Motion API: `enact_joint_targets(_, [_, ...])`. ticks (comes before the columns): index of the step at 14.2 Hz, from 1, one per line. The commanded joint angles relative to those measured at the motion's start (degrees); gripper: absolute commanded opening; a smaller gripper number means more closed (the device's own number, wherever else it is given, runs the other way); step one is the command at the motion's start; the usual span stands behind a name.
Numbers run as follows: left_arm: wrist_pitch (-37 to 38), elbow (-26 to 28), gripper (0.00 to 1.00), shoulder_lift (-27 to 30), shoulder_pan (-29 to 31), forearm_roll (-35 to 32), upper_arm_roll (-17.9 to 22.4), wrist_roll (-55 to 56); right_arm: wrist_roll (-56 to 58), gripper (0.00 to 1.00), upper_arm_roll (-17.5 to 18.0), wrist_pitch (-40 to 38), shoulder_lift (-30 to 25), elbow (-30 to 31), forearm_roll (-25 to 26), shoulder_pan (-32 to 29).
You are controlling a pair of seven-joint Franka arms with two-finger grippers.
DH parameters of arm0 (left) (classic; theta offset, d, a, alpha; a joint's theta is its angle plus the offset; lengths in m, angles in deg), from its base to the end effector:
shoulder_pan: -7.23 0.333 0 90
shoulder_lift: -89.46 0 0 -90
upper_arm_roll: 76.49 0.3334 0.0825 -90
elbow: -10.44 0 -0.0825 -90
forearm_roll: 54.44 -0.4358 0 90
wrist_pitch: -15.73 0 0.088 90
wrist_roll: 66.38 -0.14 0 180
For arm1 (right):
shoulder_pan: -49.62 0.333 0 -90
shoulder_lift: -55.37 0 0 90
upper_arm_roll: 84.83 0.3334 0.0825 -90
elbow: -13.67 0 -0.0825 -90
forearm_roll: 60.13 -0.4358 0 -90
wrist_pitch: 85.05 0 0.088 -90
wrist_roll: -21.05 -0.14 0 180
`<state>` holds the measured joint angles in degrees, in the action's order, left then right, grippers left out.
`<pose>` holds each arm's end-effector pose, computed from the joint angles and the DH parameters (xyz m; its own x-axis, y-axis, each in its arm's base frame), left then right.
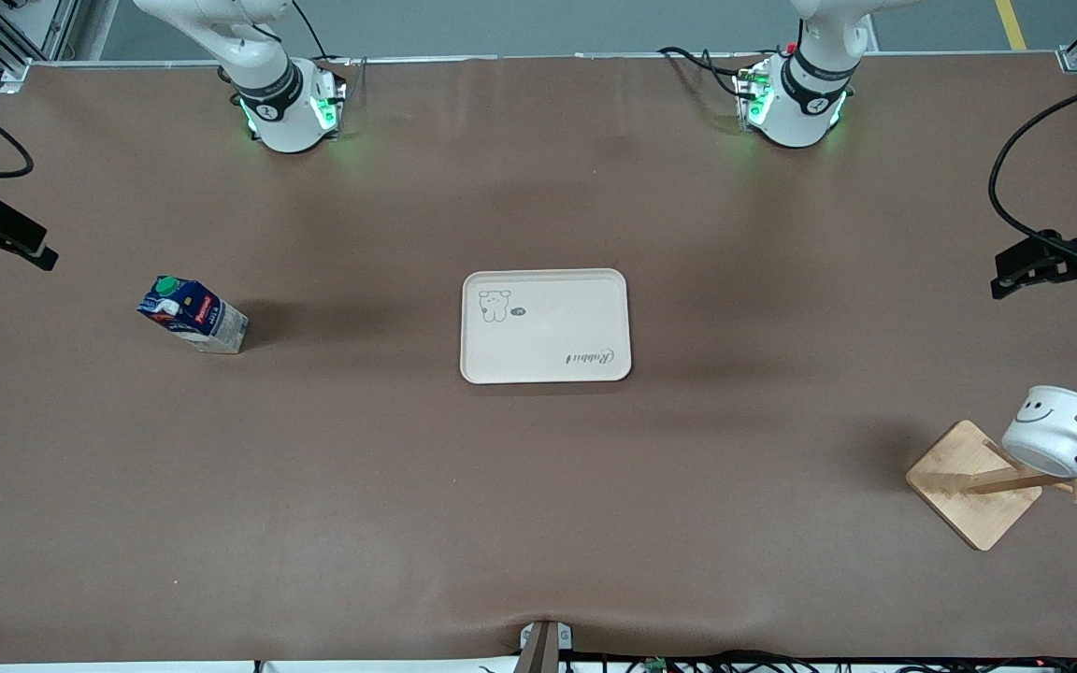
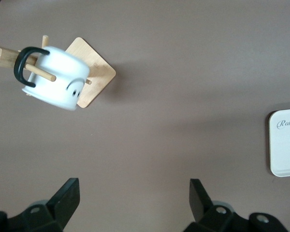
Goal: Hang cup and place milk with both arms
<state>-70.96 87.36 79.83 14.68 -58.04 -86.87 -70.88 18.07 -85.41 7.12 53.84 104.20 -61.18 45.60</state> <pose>0.6548 -0.0141 0.6183 0.9924 -0.1230 0.0026 -0.1229 -0.9919 -0.0329 0.6017 -0.0460 0.6237 0.9897 -0.1325 0.0542 -0.1315 -0.9911 -0.0214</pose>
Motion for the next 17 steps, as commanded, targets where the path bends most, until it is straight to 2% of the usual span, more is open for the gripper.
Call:
enact_joint_targets(1, [0.55,2.08,1.0,1.98,-5.85,1.14,4.82,0.45,0.61,1.0,0.4,-0.51,-0.76,-0.01,0.52,-0.55])
enact_joint_targets(3, [1.08,6.02,1.0,4.88,-10.16,1.14,8.86,0.54,0.61,1.0,0.32,-0.51,-0.76,-0.01,0.52,-0.64])
enact_joint_targets(4, [1.08,6.74,1.0,5.32,-10.52,1.4,9.58,0.54,0.7,1.0,0.31,-0.42,-0.76,-0.01,0.61,-0.64])
enact_joint_targets(6, [1.08,8.58,1.0,7.16,-10.44,2.28,9.94,0.28,0.7,1.0,0.31,-0.42,-0.76,-0.01,0.61,-0.64])
enact_joint_targets(9, [-0.76,15.17,1.0,12.0,-10.61,2.37,9.94,0.1,0.61,1.0,0.31,-0.42,-0.76,-0.01,0.7,-0.73])
enact_joint_targets(17, [-0.94,15.18,1.0,13.5,-10.79,2.37,9.5,0.89,0.61,1.0,0.31,-0.59,-0.76,0.08,0.7,-0.82])
